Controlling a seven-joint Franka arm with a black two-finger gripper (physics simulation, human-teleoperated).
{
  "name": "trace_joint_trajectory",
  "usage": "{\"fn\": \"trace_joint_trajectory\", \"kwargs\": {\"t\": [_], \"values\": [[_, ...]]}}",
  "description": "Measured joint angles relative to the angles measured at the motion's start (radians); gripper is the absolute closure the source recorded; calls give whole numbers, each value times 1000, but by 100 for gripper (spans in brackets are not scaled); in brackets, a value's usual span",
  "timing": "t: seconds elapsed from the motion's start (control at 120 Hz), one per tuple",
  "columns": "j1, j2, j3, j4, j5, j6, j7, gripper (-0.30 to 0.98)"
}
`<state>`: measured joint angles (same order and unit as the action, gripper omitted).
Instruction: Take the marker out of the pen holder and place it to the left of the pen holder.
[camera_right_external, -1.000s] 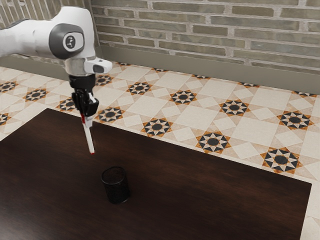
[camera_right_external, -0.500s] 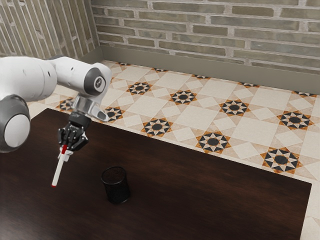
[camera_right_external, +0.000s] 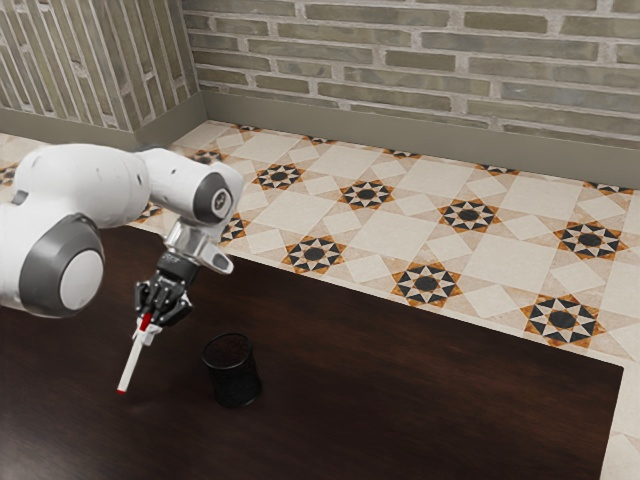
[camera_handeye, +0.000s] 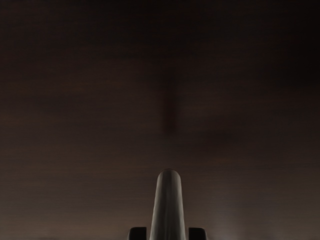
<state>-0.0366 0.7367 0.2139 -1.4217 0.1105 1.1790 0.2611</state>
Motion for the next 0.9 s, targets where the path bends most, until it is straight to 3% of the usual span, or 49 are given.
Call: {"fn": "trace_joint_trajectory", "kwargs": {"t": [0.233,0.508,0.567,0.675,0.758,0.825,0.9], "values": [[0,45,0,27,-5,6,8,70],[12,21,-10,29,-13,2,10,30],[34,-70,-60,14,-16,4,9,25],[45,-457,-136,-144,-38,67,7,15],[44,-681,-148,-225,-53,121,5,10],[41,-791,-150,-256,-67,171,4,7],[42,-831,-151,-263,-84,232,3,5]]}}
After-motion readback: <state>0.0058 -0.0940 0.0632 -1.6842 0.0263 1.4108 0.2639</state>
